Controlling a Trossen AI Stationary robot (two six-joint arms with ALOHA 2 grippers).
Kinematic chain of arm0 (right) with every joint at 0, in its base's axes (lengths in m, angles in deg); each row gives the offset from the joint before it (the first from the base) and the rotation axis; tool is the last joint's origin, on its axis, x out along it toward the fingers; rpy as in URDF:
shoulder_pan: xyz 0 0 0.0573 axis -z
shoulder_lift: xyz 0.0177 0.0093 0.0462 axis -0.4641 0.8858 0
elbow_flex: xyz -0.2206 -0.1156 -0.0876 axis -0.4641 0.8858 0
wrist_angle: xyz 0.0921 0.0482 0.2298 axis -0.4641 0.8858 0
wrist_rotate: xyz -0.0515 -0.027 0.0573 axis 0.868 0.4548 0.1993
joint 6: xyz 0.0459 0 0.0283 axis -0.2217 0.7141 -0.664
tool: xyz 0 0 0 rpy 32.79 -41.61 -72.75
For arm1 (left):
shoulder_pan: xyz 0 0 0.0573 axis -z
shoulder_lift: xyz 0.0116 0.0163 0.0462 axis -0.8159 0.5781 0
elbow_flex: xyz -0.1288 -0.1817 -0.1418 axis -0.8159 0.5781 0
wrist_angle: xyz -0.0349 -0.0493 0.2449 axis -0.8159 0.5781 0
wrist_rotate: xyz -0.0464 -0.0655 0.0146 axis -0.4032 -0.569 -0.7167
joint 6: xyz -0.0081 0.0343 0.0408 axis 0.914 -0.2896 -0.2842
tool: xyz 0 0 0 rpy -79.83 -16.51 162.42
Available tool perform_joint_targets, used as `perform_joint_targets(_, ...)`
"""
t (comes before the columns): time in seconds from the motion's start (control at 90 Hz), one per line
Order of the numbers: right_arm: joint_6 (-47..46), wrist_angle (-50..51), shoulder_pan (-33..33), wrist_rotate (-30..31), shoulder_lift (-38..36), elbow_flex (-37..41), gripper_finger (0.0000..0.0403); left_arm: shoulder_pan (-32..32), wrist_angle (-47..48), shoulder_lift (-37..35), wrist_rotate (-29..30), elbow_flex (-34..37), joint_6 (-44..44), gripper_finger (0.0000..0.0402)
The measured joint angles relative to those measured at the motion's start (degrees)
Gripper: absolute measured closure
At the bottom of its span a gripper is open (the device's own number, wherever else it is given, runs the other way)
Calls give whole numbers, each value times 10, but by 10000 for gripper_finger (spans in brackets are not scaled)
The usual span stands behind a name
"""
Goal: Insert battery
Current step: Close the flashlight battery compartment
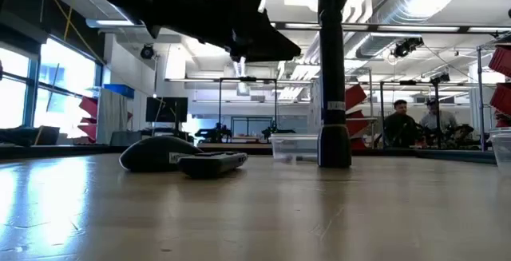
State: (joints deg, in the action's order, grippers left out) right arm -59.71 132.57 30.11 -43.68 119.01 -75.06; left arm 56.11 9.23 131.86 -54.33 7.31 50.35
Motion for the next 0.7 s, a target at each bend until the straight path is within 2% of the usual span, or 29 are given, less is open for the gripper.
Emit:
perform_joint_targets(0.333, -7, 8, 0, 0, 0, 0, 190, -5, -133, 93, 7, -22, -44, 219)
perform_joint_targets(0.7, -6, 8, 0, 0, 0, 0, 190, -12, -131, 145, -6, -91, -60, 219)
